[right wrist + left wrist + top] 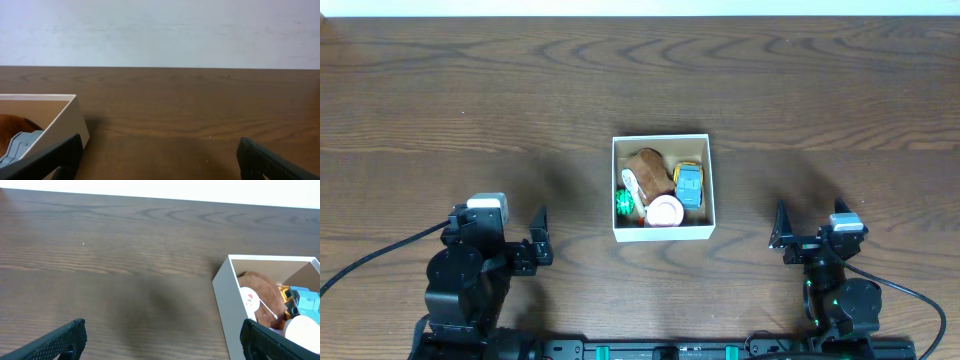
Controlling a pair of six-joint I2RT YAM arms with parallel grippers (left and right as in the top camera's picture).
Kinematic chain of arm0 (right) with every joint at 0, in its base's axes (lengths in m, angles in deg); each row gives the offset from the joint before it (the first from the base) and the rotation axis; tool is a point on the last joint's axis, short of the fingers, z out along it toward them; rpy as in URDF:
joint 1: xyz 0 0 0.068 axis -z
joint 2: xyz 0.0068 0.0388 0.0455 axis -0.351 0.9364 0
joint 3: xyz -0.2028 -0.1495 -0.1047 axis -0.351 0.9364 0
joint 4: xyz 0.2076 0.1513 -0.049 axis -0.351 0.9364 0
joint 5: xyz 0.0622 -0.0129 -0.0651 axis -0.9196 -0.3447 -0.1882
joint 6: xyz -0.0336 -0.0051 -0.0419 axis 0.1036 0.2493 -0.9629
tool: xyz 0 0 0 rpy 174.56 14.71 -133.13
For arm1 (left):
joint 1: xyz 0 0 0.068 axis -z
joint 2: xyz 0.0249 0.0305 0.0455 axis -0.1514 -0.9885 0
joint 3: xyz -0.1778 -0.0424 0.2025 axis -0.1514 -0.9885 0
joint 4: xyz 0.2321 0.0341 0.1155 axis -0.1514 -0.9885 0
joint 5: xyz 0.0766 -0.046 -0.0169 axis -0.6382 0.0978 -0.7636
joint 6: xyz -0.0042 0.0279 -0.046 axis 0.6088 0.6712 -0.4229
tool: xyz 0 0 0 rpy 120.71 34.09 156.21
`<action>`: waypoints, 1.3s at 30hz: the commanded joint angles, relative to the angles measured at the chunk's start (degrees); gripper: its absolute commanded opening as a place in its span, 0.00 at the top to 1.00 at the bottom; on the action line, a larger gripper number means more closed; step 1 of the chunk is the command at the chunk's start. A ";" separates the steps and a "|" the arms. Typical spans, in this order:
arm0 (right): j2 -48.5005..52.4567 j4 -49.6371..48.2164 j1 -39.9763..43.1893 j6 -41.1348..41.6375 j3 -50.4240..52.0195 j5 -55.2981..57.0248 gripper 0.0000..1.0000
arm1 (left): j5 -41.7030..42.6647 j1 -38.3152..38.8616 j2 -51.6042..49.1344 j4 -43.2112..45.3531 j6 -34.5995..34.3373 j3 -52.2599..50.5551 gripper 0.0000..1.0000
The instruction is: Pack container
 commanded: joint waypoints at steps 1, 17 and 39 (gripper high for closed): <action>-0.35 0.26 0.31 0.55 0.09 -0.57 0.01 | -0.04 -0.24 0.00 -0.02 -0.31 -0.13 0.02; -0.35 0.26 0.31 0.55 0.09 -0.57 0.01 | -0.02 -6.16 13.42 -5.84 -0.31 -9.92 0.02; -0.35 0.26 0.31 0.55 0.09 -0.57 0.01 | -1.05 -6.21 22.62 42.42 6.40 -37.64 0.02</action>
